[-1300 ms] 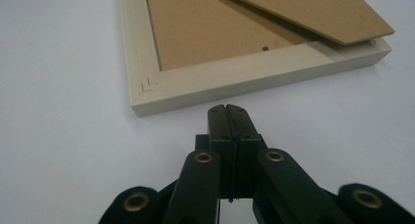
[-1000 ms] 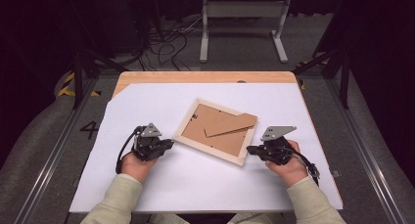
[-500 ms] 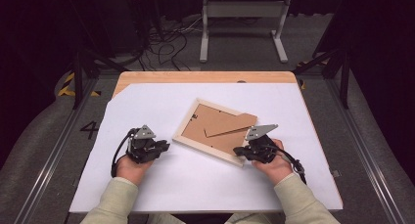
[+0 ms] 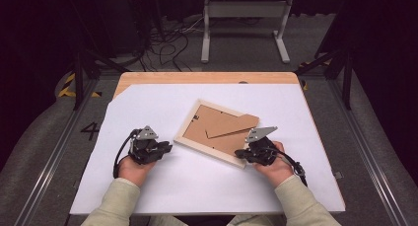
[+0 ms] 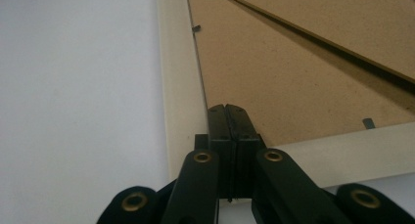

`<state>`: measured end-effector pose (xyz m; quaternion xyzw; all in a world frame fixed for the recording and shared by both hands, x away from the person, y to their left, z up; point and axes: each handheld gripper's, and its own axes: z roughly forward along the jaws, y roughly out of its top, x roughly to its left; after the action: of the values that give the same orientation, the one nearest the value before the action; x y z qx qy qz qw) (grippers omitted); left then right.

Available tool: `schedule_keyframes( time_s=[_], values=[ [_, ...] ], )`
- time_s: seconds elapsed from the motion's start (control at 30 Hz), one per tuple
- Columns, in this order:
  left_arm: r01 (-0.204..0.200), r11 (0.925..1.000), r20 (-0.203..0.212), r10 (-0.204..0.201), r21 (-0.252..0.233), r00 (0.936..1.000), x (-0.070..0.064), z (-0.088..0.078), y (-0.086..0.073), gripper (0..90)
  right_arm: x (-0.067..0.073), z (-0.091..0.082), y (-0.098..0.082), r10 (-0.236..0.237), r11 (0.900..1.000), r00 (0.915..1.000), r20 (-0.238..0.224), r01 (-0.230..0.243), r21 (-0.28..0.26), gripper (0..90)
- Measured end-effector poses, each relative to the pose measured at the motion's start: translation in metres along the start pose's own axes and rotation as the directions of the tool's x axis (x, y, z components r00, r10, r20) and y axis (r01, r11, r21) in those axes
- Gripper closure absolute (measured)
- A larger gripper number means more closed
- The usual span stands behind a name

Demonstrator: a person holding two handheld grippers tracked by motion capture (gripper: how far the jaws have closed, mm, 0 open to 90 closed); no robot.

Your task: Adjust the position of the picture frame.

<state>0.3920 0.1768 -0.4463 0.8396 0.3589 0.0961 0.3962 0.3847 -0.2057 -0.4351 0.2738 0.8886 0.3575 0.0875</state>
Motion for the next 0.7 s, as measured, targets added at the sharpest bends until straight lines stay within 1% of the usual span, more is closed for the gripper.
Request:
schedule_keyframes(
  time_s=[0.1, 0.23, 0.3, 0.43, 0.57, 0.7],
  values=[
    [0.000, 1.0000, 0.004, 0.000, 0.001, 1.0000, 0.000, 0.000, 0.000, 74.9, 0.001, 0.000, 0.000, -0.005, 1.000, 1.0000, 0.003, 0.005, 0.005, 90.0],
    [0.006, 1.0000, 0.003, -0.006, 0.004, 1.0000, 0.000, 0.000, 0.000, 74.9, 0.003, 0.000, 0.001, -0.010, 1.000, 0.9999, -0.013, 0.010, 0.015, 90.0],
    [0.007, 1.0000, 0.005, -0.007, 0.005, 1.0000, 0.001, 0.001, 0.000, 74.7, 0.005, 0.000, 0.001, -0.021, 1.000, 0.9996, -0.019, 0.021, 0.022, 90.0],
    [0.010, 0.9999, 0.005, -0.010, 0.006, 0.9999, 0.002, 0.000, -0.001, 74.3, 0.013, 0.001, 0.002, -0.041, 0.998, 0.9984, -0.039, 0.043, 0.037, 90.0],
    [0.022, 0.9997, 0.012, -0.022, 0.007, 0.9997, 0.003, 0.000, -0.001, 73.8, 0.025, 0.002, 0.004, -0.080, 0.995, 0.9955, -0.050, 0.083, 0.058, 90.0],
    [0.024, 0.9997, 0.014, -0.024, 0.010, 0.9996, 0.004, 0.000, 0.000, 73.9, 0.036, 0.003, 0.007, -0.111, 0.991, 0.9912, -0.072, 0.116, 0.073, 90.0]
  ],
)
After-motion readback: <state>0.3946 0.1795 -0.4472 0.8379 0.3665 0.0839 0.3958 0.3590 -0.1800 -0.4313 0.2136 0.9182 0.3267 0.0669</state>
